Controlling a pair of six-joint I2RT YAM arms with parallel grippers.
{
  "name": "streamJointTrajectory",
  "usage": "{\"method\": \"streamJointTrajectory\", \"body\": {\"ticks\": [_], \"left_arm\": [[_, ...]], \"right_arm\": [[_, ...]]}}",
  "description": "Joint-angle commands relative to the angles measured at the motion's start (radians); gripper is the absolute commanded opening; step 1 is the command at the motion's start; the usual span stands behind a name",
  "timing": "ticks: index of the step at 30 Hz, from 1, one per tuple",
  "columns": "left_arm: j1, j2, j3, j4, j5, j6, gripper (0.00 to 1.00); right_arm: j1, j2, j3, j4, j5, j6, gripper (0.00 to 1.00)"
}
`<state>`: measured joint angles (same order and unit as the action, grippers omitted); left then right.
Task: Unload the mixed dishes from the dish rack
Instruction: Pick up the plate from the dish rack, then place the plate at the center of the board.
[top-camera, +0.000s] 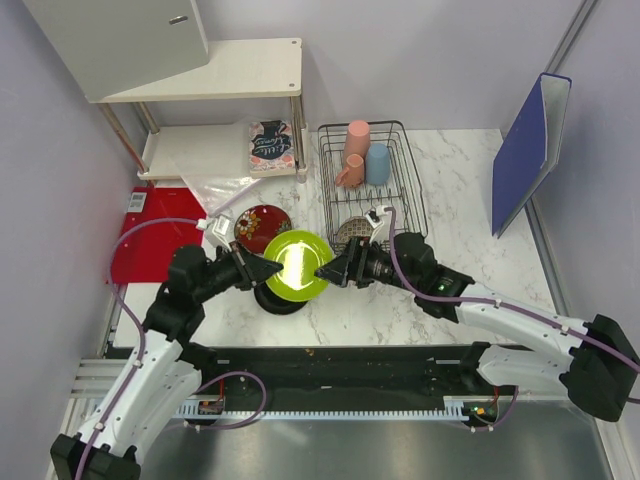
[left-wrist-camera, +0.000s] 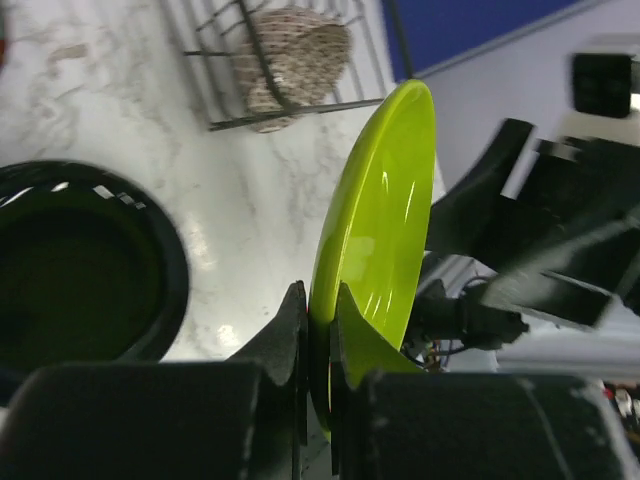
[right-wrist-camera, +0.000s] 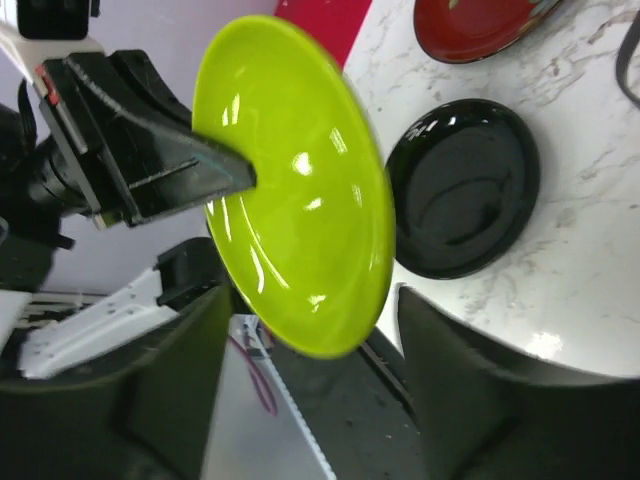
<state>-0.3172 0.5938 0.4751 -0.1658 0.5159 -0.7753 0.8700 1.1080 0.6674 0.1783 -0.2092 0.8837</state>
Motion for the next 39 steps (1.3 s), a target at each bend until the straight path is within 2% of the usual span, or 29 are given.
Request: {"method": "streamJointTrajectory", "body": {"ticks": [1,2,5,11,16,21,29,39], "left_arm": [[0.023,0.004,0.069,-0.219,-0.241,0.03,0.02],[0.039,0.006,0.077,-0.245,-0.261,0.024,0.02],[0.082,0.0,0.099,-0.305,-0.31,0.004,0.02],[0.141,0.029,0.178,-0.448,-0.49,-0.032,0.02],[0.222,0.093,0.235,-0.501,-0.637,-0.016,0.02],[0.374,0.153,0.231,-0.486,-0.593,-0.005,0.02],[0.512,0.195,0.111,-0.41,-0.412,-0.077,0.02],[0.564,0.233,0.051,-0.374,-0.444,-0.078,0.02]], "right_arm": [[0.006,-0.056,0.058,-0.08,0.08,-0.078,0.85],[0.004,-0.066,0.057,-0.098,0.097,-0.086,0.93],[0.004,-0.085,0.049,-0.157,0.154,-0.115,0.98],[0.004,-0.157,0.011,-0.212,0.232,-0.152,0.98],[0.004,-0.224,0.003,-0.261,0.263,-0.195,0.97],[0.006,-0.277,-0.009,-0.299,0.284,-0.227,0.97],[0.004,-0.304,-0.008,-0.312,0.289,-0.255,0.96],[0.004,-0.315,-0.028,-0.31,0.298,-0.261,0.96]]}}
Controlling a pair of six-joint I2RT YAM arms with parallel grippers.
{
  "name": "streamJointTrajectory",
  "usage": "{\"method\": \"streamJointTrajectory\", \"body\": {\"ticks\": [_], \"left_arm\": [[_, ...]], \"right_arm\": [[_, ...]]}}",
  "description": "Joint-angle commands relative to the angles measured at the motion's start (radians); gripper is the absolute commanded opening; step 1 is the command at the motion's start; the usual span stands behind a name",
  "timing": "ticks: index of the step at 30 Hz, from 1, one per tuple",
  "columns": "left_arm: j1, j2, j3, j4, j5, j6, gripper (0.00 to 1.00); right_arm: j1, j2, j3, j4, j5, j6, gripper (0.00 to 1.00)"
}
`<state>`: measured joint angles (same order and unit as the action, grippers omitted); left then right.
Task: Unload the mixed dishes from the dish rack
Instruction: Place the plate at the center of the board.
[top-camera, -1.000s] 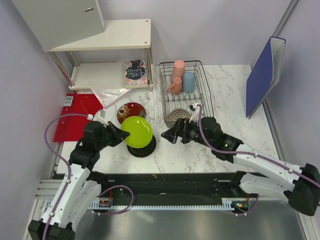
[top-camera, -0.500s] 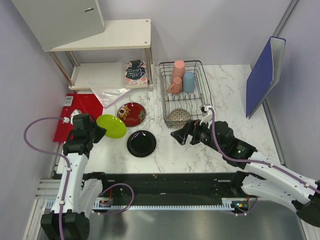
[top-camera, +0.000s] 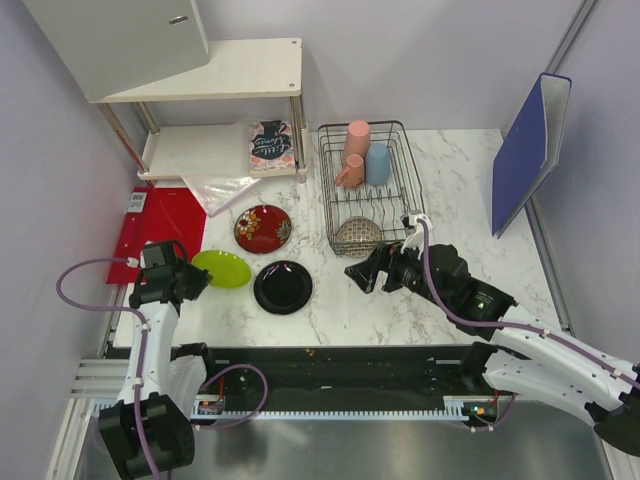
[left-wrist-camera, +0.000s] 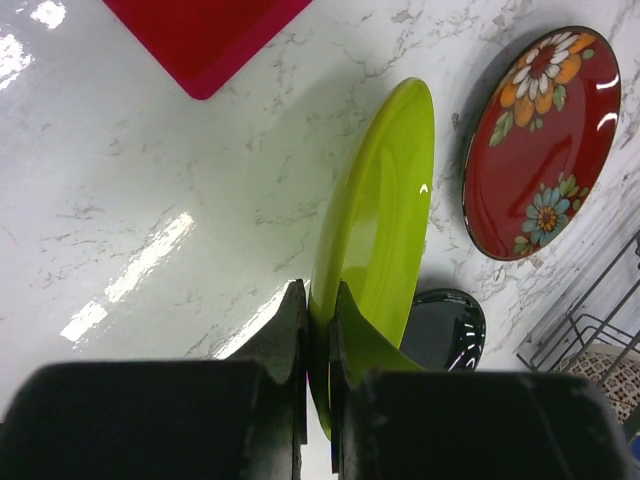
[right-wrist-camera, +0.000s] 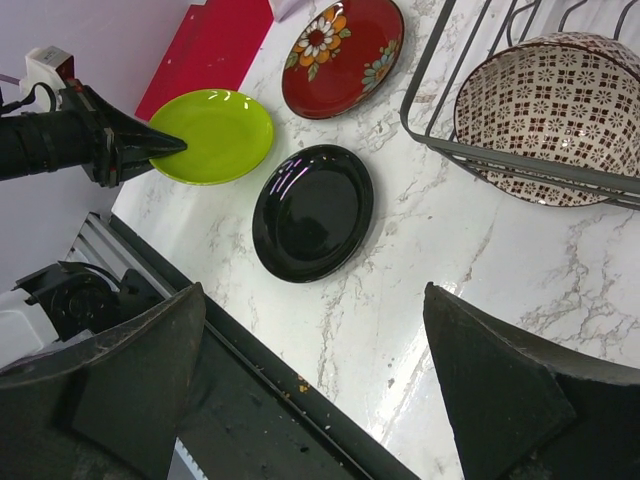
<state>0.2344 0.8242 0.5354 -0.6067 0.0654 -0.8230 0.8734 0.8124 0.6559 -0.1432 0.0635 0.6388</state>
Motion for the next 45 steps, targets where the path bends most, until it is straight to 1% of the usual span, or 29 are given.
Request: {"method": "streamJointTrajectory", "body": {"ticks": [1,4,6,7,10,11,12,14,16,17,18,19,21,24,26,32,33,36,39,41,42,43,45], "left_arm": [[0.014,0.01,-0.014,0.067,0.001,-0.031,0.02],[0.02,0.045,-0.025,0.076,-0.006,-0.03,0.02],[0.02,0.061,-0.037,0.088,0.0,-0.028,0.04],[0.02,0.065,-0.04,0.093,0.002,-0.025,0.07],[0.022,0.078,-0.046,0.097,0.007,-0.015,0.13],[0.022,0.081,-0.045,0.094,0.013,-0.013,0.17],[0.022,0.084,-0.043,0.093,0.019,-0.011,0.18],[0.023,0.085,-0.032,0.078,0.031,-0.013,0.39],[0.022,0.092,-0.022,0.047,0.031,-0.015,0.52],[0.022,0.092,-0.008,0.036,0.03,-0.013,0.63],[0.022,0.09,-0.002,0.024,0.028,-0.011,0.65],[0.022,0.09,0.008,0.01,0.028,-0.008,0.72],[0.022,0.093,0.029,-0.024,0.024,-0.01,0.79],[0.022,0.099,0.063,-0.067,0.014,-0.005,0.82],[0.022,0.101,0.087,-0.088,0.001,0.001,0.82],[0.022,0.118,0.193,-0.221,-0.062,0.022,0.83],[0.022,0.107,0.202,-0.238,-0.09,0.021,0.83],[0.023,0.058,0.224,-0.277,-0.111,0.016,0.83],[0.014,0.017,0.259,-0.307,-0.128,0.039,0.84],[-0.009,-0.003,0.287,-0.308,-0.116,0.054,0.84],[-0.018,-0.008,0.294,-0.3,-0.083,0.061,0.84],[-0.041,-0.016,0.302,-0.288,-0.07,0.068,0.84],[-0.067,-0.023,0.305,-0.234,0.028,0.09,0.84]], "right_arm": [[0.001,-0.018,-0.019,0.011,0.025,-0.016,0.96],[0.002,-0.01,-0.019,0.014,0.022,-0.013,0.96],[0.001,-0.009,-0.019,0.014,0.022,-0.014,0.96],[0.001,-0.007,-0.019,0.014,0.024,-0.016,0.96],[0.001,-0.004,-0.018,0.013,0.022,-0.016,0.97],[0.001,-0.002,-0.019,0.014,0.024,-0.016,0.96],[0.001,0.001,-0.021,0.014,0.025,-0.016,0.97],[0.001,0.005,-0.022,0.014,0.024,-0.016,0.96],[0.001,0.008,-0.024,0.016,0.022,-0.014,0.96],[-0.001,0.01,-0.025,0.019,0.021,-0.013,0.96],[0.001,0.01,-0.025,0.017,0.022,-0.011,0.96],[0.001,0.013,-0.027,0.02,0.021,-0.013,0.96],[0.001,0.014,-0.027,0.021,0.022,-0.013,0.96],[0.001,0.022,-0.03,0.025,0.016,-0.011,0.96],[0.003,0.027,-0.032,0.031,0.012,-0.008,0.96],[0.003,0.031,-0.036,0.03,0.018,-0.008,0.96],[0.001,0.031,-0.036,0.031,0.019,-0.011,0.96],[0.002,0.028,-0.022,0.025,0.032,-0.014,0.96],[0.001,0.01,0.014,-0.015,0.085,-0.037,0.96],[0.002,0.011,0.06,-0.059,0.157,-0.076,0.96],[0.001,0.027,0.082,-0.079,0.191,-0.091,0.97],[0.002,0.04,0.129,-0.125,0.276,-0.125,0.97],[0.001,0.103,0.181,-0.168,0.355,-0.157,0.97]]}}
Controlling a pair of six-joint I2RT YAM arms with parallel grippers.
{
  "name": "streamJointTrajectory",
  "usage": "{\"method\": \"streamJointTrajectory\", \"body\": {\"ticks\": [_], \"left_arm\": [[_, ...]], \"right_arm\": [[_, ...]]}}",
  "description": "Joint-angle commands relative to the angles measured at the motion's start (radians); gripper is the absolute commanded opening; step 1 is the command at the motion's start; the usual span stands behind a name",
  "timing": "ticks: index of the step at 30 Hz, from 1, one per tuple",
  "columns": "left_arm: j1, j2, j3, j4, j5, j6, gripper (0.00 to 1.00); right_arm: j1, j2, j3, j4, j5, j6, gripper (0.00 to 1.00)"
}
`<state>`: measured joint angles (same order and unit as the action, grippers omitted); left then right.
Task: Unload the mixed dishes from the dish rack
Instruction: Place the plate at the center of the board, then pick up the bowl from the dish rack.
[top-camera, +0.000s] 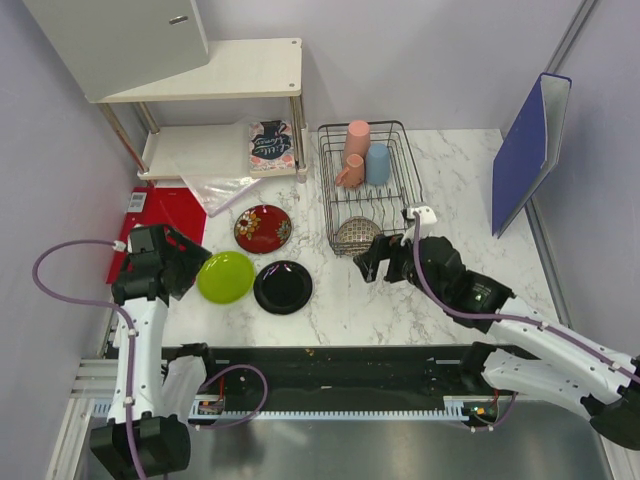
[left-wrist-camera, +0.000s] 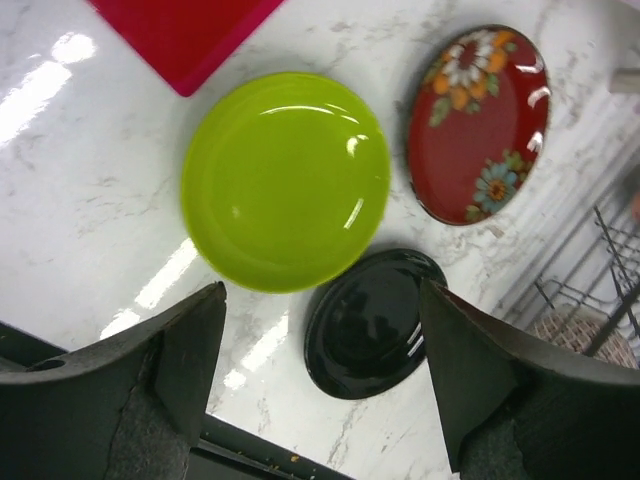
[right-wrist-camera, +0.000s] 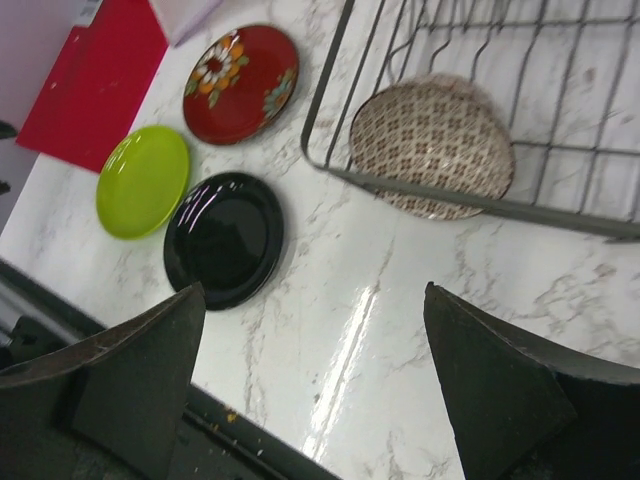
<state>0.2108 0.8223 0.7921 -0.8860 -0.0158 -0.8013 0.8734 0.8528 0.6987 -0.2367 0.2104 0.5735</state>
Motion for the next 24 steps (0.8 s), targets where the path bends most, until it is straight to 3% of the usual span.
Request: {"method": "streamJointTrajectory", "body": {"ticks": [1,5,9,10,17,19,22,24], "left_arm": [[-0.077,-0.029,0.048,0.062,0.131,0.074,0.83],[-0.2,-0.058,0.058,0.162,0.155,0.111,0.82],[-0.419,-0.017,0.094,0.257,0.045,0.158,0.83],[-0.494,0.0,0.119,0.269,0.031,0.168,0.88],[-0.855,0.323,0.372,0.377,-0.156,0.321,0.95],[-0.942,0.459,0.479,0.407,-0.236,0.417,0.96],[-0.993,0.555,0.494,0.51,-0.225,0.6,0.99],[-1.008,0.549,0.422,0.743,-0.147,0.75,0.99]], "right_arm": [[-0.001,0.087,0.189,-0.096,0.252,-0.112,0.97],[-0.017,0.212,0.289,-0.188,0.412,-0.167,0.96],[-0.06,0.297,0.327,-0.2,0.426,-0.17,0.96],[-0.066,0.304,0.334,-0.207,0.419,-0.161,0.96],[-0.077,0.252,0.338,-0.194,0.399,-0.124,0.96],[-0.077,0.201,0.334,-0.196,0.414,-0.13,0.96],[-0.077,0.114,0.318,-0.197,0.422,-0.141,0.96],[-0.079,0.053,0.299,-0.2,0.423,-0.15,0.96]]}}
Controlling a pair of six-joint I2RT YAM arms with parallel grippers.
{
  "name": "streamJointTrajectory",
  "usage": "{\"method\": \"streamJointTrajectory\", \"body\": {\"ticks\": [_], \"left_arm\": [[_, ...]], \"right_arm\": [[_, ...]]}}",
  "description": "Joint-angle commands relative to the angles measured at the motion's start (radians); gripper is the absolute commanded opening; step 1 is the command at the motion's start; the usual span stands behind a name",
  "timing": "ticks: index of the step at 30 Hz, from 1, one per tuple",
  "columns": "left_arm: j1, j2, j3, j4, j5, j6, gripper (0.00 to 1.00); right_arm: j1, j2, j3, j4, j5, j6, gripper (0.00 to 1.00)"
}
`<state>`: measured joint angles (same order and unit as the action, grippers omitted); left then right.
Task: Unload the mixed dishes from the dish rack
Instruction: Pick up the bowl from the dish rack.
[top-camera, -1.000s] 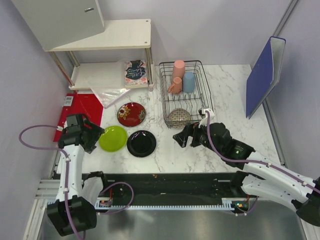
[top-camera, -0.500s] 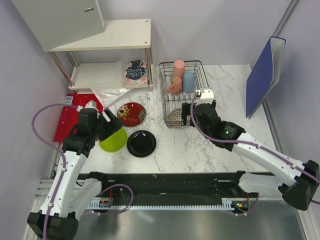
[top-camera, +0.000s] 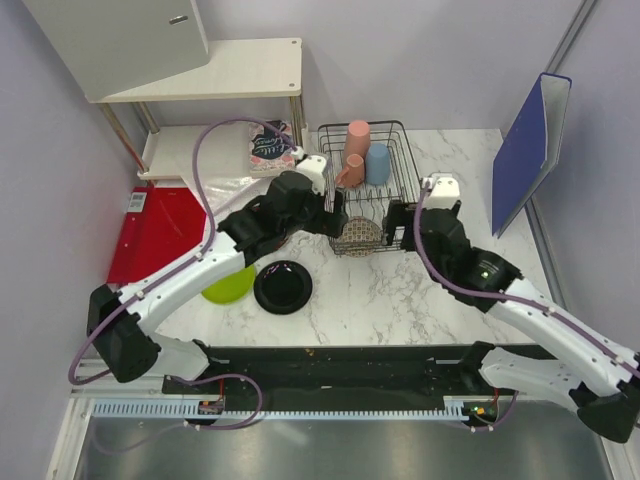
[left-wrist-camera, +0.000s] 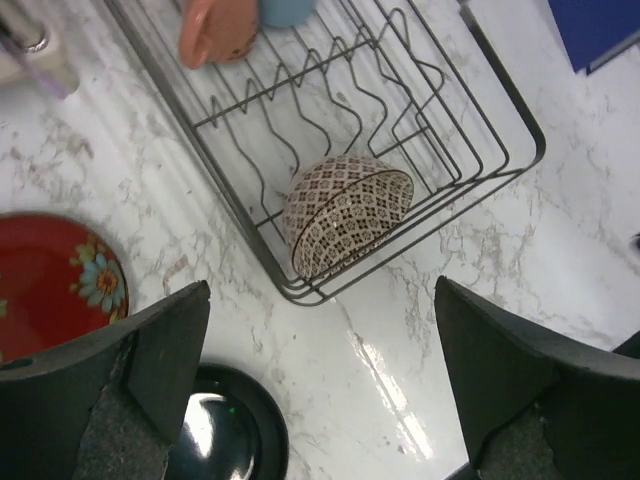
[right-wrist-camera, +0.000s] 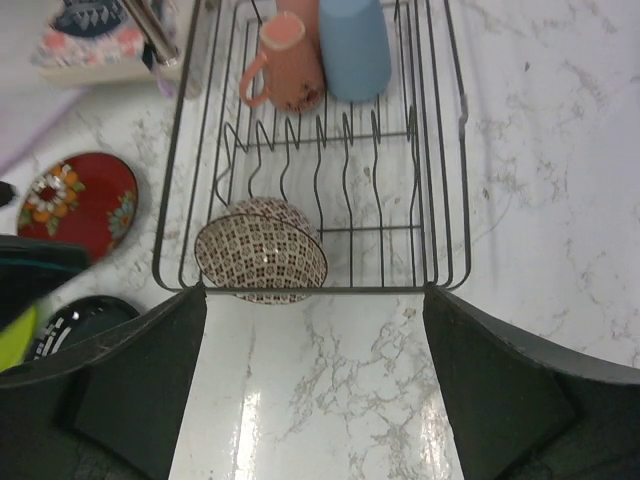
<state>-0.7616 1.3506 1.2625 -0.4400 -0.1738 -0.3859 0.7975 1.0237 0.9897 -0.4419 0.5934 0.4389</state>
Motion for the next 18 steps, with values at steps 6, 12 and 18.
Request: {"method": "streamJointTrajectory", "body": {"ticks": [6,12,18], "left_arm": [[-0.039,0.133,-0.049,0.397,0.082,0.574,0.98],[-0.039,0.246,-0.049,0.49,0.089,0.741,0.86],[-0.039,0.308,-0.084,0.555,0.137,0.841,0.81]], "right_arm": [[-0.001,-0.221,-0.036,-0.038,0.043,-0.006,0.96],[-0.001,-0.244,-0.065,-0.046,0.036,0.007,0.96],[-0.001,-0.261,-0.103,-0.046,0.022,0.026,0.96]]}}
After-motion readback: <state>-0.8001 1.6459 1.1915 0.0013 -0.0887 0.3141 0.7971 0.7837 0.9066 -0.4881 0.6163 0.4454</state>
